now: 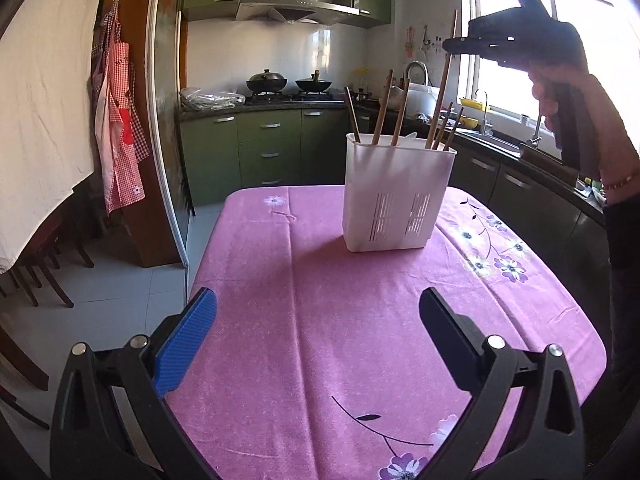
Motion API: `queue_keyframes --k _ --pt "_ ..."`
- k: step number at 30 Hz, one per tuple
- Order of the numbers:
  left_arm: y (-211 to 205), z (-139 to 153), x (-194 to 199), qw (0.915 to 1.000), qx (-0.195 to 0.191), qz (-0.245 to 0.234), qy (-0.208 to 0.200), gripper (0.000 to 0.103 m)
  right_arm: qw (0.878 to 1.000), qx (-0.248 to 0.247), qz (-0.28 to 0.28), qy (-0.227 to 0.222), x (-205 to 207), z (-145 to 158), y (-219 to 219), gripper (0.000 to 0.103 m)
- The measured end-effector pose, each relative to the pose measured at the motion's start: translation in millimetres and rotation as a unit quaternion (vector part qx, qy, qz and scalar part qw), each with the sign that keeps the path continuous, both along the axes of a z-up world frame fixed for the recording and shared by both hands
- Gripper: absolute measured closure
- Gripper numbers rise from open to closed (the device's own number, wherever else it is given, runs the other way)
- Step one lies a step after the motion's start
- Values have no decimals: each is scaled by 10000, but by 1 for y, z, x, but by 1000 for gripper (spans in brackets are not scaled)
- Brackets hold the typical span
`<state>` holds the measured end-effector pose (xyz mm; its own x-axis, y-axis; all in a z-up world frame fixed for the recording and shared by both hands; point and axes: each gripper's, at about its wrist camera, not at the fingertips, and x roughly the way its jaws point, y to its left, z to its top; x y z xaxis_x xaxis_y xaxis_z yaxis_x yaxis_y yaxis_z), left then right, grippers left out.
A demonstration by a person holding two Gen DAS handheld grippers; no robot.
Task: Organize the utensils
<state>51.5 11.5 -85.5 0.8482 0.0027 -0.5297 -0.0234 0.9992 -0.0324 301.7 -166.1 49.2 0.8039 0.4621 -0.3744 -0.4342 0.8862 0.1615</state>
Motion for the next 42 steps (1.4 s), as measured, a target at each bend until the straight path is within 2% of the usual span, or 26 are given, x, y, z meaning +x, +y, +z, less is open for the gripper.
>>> queue_keyframes --k 10,12,13,18,19,20,24,26,28,35,42 --pt "-2 -3 1 10000 -14 18 76 7 9993 -222 51 289 4 -40 6 96" --pt "-2 -2 1 10000 -26 25 72 7 9991 -231 108 325 4 -42 6 85" --pt "-2 -2 1 10000 -32 22 67 7 9992 -216 120 308 1 -41 5 74" --pt "-4 -1 -1 10000 -43 -22 29 7 9997 -199 108 -70 -36 -31 -5 70" --pt "-5 0 -2 10000 -42 -38 21 7 9997 -190 109 -129 -45 -30 -8 64" --pt "-7 0 -3 10000 -36 -56 7 7 9996 -176 105 -204 -57 -31 -12 54" --pt "-12 1 -6 9999 -40 -125 -29 7 9994 -119 -22 -316 -109 -53 -38 32" --pt "-14 1 -9 9999 -32 -137 -46 7 9996 -65 -85 -275 -135 -73 -51 11" --pt "-16 2 -12 9999 -41 -134 -62 7 9997 -46 -146 -200 -159 -92 -62 4" --pt "-24 9 -30 9997 -29 -143 -179 7 9976 -159 -631 -243 -233 -133 -81 5" --pt "-27 18 -54 9994 13 -90 -332 7 9950 -303 -789 -527 -284 -140 -82 5"
